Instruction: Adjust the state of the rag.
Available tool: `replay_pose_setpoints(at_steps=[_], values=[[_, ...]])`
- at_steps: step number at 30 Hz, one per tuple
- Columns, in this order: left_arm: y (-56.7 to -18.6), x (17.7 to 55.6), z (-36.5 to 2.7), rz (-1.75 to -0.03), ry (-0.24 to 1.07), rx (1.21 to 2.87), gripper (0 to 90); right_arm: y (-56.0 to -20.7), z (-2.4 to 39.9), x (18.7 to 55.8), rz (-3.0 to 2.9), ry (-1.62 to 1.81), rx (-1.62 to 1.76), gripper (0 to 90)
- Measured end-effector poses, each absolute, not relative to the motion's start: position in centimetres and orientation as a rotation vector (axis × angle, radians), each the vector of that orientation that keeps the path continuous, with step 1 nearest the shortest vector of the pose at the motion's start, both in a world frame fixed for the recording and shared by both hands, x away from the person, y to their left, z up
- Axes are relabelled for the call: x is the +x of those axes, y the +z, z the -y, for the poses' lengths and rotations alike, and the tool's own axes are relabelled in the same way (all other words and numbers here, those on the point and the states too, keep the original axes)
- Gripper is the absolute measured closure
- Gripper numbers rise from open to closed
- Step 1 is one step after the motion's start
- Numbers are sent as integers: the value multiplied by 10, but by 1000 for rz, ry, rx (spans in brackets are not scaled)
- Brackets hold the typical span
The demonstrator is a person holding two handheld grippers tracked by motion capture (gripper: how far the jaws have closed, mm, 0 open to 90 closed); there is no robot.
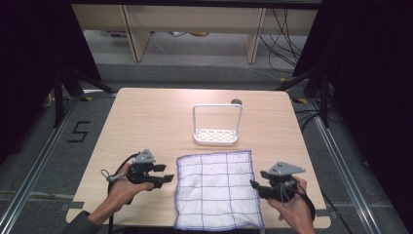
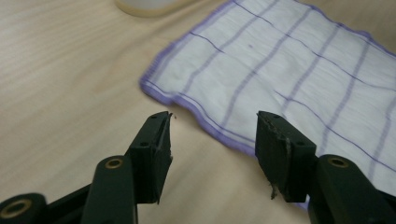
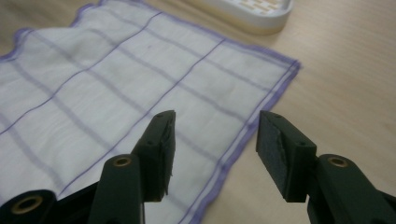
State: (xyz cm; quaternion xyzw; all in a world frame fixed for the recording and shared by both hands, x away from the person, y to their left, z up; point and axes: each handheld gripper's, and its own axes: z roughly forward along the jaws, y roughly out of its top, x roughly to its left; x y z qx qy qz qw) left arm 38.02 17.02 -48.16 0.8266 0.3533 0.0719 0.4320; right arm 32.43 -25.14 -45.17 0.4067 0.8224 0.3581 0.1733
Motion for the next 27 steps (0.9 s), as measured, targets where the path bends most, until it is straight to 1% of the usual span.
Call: replay_pose_setpoints(at_steps=[2,4,6,11,16,19,24,26,27], values=[[-481,393,-167,-874,215,2109,427,-454,252,347,-2311,1006,1185,493],[-483,402,-160,-882,216,2121,407,-458,251,364,-2306,995,1203,502],[-486,416,-153,-868,228,2147,415,-463,251,385,-2313,962,1215,501],[-494,436,-142,-863,227,2189,425,-469,249,418,-2357,933,1245,501],[-496,447,-135,-816,202,2237,408,-479,249,438,-2351,928,1246,500],[-498,450,-132,-812,193,2247,410,-485,247,446,-2379,906,1313,496],[-503,456,-129,-810,188,2250,405,-494,245,456,-2374,926,1251,490],[-504,458,-129,-797,177,2272,429,-490,242,456,-2406,908,1287,518],[-505,459,-128,-787,182,2274,441,-492,241,458,-2398,930,1242,539]])
